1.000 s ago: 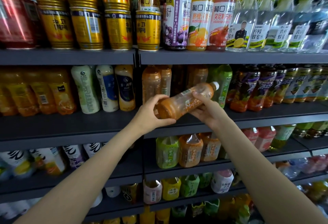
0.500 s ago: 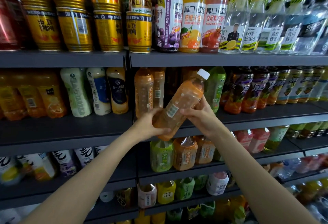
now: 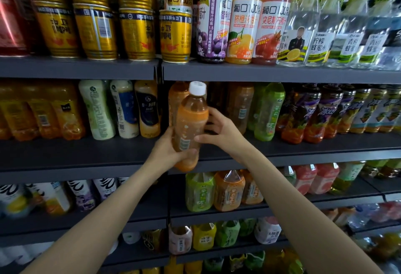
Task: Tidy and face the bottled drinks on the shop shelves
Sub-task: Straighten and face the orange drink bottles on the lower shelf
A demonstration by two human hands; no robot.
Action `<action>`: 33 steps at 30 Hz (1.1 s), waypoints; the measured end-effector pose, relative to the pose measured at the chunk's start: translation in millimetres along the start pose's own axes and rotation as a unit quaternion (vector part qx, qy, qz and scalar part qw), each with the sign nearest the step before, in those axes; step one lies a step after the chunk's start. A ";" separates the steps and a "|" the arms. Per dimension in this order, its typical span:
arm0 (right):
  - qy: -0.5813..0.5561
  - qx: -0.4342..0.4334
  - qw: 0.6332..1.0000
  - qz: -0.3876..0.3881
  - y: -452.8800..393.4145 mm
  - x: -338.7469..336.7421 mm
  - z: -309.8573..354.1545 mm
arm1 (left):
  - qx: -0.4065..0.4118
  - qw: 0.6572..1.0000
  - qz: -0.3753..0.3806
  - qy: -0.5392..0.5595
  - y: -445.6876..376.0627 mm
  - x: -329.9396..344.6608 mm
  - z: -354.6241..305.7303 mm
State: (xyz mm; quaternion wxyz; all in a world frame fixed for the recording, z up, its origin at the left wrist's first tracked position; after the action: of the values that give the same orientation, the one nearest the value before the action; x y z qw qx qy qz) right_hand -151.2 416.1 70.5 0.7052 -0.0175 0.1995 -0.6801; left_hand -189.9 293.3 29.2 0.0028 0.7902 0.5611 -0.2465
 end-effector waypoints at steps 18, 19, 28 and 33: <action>0.149 0.131 0.947 -0.251 -51.7 -72.7 -103.4 | -0.048 0.969 -0.201 -0.136 -37.6 -53.3 34.5; 0.152 0.135 0.945 -0.257 -54.9 -73.4 -107.5 | -0.042 0.972 -0.191 -0.133 -41.0 -52.9 35.4; 0.208 0.103 0.921 -0.314 -89.7 -95.0 -109.6 | -0.004 0.991 -0.082 -0.102 -58.4 -44.1 38.2; 0.181 0.103 0.929 -0.305 -124.8 -97.2 -116.1 | 0.008 0.992 -0.076 -0.097 -62.9 -44.2 46.0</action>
State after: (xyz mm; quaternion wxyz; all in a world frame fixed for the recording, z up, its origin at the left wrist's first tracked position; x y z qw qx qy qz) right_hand -305.0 529.3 25.7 0.4135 0.1186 0.2373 -0.8710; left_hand -274.5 264.6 23.3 0.0325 0.7176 0.6147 -0.3258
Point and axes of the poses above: each hand's wrist, its own y-axis away from the middle knuckle, its own x-axis out of the palm, z = x × y, the point moved 10 cm from there along -y, towards the middle knuckle
